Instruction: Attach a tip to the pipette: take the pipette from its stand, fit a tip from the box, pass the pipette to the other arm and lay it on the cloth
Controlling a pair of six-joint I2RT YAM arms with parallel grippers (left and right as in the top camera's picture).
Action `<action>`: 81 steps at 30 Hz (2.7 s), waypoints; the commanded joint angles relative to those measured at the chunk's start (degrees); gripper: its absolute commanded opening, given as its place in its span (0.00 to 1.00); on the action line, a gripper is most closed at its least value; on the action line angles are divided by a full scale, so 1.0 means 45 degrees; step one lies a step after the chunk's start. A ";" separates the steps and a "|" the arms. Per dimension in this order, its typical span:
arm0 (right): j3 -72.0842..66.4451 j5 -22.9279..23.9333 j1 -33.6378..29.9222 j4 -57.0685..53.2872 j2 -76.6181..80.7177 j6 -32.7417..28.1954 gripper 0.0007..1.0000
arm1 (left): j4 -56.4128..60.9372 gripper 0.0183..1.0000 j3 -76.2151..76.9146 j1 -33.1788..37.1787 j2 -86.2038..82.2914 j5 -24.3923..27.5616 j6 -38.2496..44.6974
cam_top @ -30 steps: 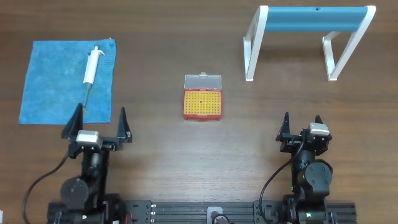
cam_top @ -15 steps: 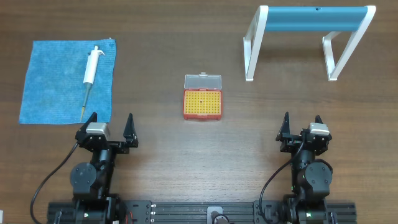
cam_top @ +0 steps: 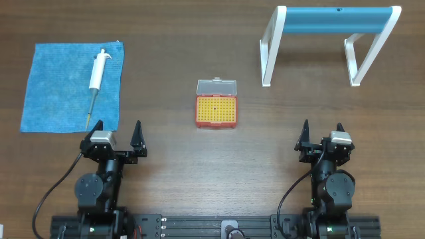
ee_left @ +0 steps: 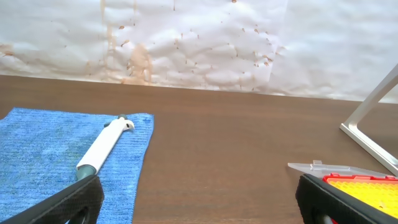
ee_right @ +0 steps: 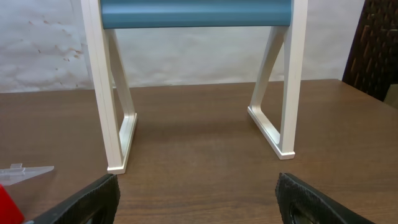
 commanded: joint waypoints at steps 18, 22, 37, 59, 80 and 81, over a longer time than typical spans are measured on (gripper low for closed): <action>-0.0029 -0.0466 -0.0005 -0.0151 -0.0442 0.0141 0.82 | -0.0112 1.00 -0.0010 -0.0039 -0.0121 -0.0277 -0.0160; -0.0029 -0.0500 -0.0087 -0.0180 -0.0442 0.0039 0.82 | -0.0117 1.00 -0.0010 -0.0039 -0.0121 -0.0277 -0.0160; -0.0029 -0.0510 -0.0087 -0.0170 -0.0442 0.0049 0.82 | -0.0117 1.00 -0.0010 -0.0039 -0.0121 -0.0277 -0.0160; -0.0029 -0.0510 -0.0087 -0.0170 -0.0442 0.0049 0.82 | -0.0112 1.00 -0.0010 -0.0044 -0.0121 -0.0277 -0.0160; -0.0029 -0.0510 -0.0087 -0.0170 -0.0442 0.0049 0.82 | -0.0117 1.00 -0.0010 -0.0039 -0.0121 -0.0277 -0.0160; -0.0029 -0.0510 -0.0087 -0.0165 -0.0442 0.0049 0.82 | -0.0112 1.00 -0.0010 -0.0044 -0.0121 -0.0277 -0.0160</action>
